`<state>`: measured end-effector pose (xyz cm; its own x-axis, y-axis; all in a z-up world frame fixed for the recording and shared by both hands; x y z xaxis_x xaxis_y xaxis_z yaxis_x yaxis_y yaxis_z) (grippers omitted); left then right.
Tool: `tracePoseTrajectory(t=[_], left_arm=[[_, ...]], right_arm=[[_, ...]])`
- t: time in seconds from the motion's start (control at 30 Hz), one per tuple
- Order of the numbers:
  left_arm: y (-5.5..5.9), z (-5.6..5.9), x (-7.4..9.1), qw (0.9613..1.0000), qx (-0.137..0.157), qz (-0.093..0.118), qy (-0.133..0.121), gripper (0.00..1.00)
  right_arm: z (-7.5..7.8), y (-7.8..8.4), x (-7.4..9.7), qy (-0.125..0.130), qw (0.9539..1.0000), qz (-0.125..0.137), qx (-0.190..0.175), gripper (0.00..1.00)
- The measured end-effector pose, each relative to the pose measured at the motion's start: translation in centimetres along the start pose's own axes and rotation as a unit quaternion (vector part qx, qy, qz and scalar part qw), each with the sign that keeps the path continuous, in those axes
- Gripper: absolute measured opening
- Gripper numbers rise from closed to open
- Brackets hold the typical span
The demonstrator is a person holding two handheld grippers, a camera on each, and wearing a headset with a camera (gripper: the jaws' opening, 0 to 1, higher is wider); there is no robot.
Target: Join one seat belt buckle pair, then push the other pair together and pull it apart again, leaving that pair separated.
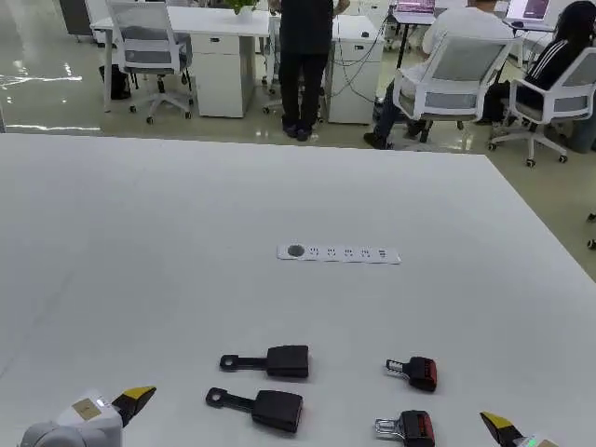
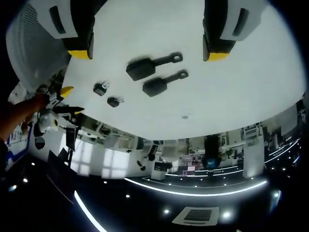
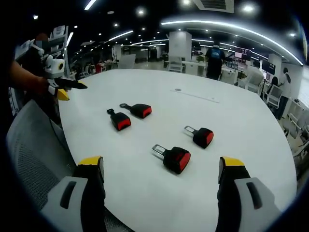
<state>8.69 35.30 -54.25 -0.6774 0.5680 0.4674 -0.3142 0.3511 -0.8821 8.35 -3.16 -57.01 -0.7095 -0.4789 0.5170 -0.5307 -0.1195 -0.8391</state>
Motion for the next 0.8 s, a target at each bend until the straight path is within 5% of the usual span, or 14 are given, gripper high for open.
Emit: tracePoseTrajectory(t=[0.8], left_arm=[[-0.10, 0.57, -0.48, 1.0000, 0.006, -0.001, 0.001, 0.96]], right_arm=[[0.51, 0.28, 0.35, 0.003, 1.0000, -0.004, -0.003, 1.00]])
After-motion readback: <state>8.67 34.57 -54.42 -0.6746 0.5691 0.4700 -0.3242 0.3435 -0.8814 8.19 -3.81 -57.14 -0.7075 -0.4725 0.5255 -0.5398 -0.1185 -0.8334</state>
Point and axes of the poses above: the centre of the closed fingertips' face, and the gripper's own axes: x roughly backward along the fingers, z roughly to its right, y roughly out of its underside, the point moved 6 cm from there along x, roughly backward along the fingers, and after that the axes turned 12 degrees about -x, right-handed, at the moved point
